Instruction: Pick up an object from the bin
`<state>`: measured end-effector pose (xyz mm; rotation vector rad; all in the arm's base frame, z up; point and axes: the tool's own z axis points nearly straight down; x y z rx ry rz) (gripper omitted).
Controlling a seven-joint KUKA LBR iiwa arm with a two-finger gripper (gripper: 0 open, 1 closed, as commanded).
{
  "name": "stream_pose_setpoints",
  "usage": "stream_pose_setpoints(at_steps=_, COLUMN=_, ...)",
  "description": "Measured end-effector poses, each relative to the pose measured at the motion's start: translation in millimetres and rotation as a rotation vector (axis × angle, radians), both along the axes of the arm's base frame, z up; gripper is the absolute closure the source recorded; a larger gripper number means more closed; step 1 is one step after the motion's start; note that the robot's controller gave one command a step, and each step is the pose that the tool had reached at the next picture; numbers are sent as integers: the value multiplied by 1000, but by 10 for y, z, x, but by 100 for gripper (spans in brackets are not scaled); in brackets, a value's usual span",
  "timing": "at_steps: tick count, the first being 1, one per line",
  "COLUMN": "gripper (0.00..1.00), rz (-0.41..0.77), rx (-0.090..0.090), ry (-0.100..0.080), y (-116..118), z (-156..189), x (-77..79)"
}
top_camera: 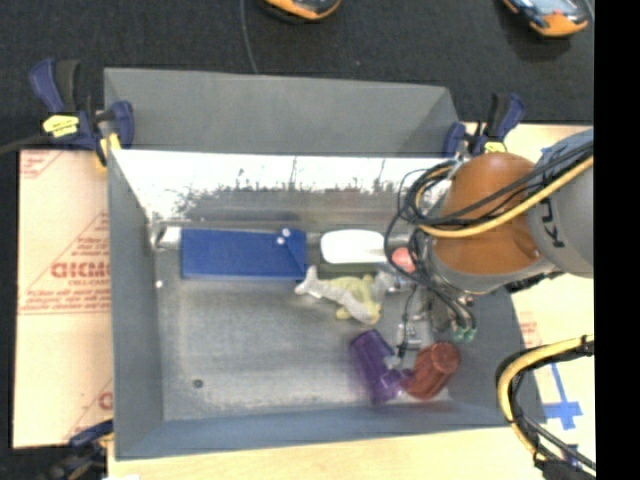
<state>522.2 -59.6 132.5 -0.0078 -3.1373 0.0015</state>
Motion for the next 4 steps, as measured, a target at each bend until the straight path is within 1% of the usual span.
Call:
stream_pose_setpoints(at_steps=1, gripper=0, rz=2, rx=-1, ry=-7, y=-1, z=35, x=18)
stream_pose_setpoints(at_steps=2, gripper=0, rz=-107, rx=0, ry=-15, y=45, z=-199, x=-69)
stream_pose_setpoints(at_steps=3, gripper=0, rz=-166, rx=0, ry=-11, y=249, z=-508, x=-414)
stream_pose_setpoints(at_steps=4, gripper=0, rz=28, rx=1, ry=-15, y=478, z=-542, x=-361)
